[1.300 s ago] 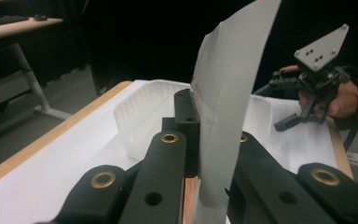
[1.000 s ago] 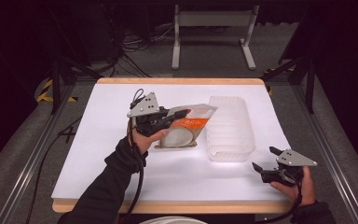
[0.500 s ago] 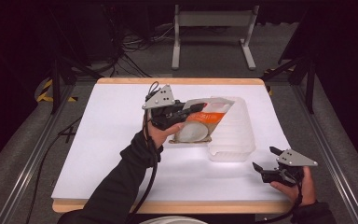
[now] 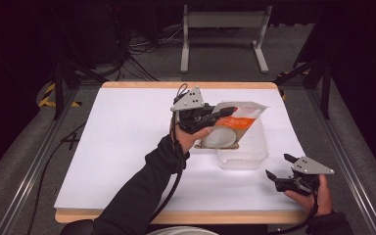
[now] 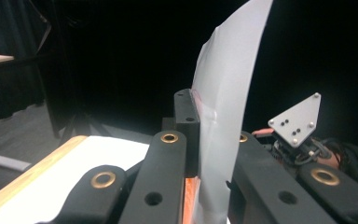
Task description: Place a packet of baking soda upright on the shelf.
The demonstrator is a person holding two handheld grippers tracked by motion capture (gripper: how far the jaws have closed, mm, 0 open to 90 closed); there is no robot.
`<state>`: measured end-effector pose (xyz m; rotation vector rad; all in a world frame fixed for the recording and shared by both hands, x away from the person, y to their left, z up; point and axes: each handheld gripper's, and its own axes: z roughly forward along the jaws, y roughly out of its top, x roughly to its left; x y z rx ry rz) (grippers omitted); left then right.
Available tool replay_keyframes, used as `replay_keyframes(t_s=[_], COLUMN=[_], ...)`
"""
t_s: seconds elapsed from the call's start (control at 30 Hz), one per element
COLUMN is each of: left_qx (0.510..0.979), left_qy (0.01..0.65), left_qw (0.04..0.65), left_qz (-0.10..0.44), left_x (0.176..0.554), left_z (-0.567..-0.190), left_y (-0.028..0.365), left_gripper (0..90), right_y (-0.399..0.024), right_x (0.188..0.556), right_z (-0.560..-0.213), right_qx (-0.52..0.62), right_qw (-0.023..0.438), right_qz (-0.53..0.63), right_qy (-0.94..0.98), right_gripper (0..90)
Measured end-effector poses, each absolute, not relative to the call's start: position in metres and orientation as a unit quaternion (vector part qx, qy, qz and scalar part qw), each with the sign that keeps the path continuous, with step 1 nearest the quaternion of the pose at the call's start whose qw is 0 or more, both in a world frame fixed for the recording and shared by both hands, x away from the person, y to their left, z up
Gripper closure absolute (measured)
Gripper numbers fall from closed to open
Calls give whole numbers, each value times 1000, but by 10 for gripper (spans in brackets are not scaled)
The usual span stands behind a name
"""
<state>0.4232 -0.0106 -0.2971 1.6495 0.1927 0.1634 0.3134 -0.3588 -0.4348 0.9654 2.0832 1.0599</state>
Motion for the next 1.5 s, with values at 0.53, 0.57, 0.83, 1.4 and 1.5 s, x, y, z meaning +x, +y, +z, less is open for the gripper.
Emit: replay_keyframes(t_s=[0.53,0.57,0.83,1.4,1.5], left_qx=[721,720,706,696,703], left_qy=[91,94,111,143,139], left_qw=[685,685,698,704,698], left_qz=[54,57,44,4,11], left_x=[430,431,439,444,444], left_z=[-313,-313,-319,-357,-360], left_y=[-55,-58,-70,-71,-67], left_gripper=[897,897,897,896,896], right_y=[-360,-360,-360,-360,-360], right_x=[314,314,314,314,314], right_z=[-436,-436,-437,-437,-437], right_qx=[366,366,364,363,365], right_qw=[299,300,299,299,299], right_qz=[398,397,396,395,395], right_qy=[786,787,788,789,788], right_gripper=[132,132,132,132,132])
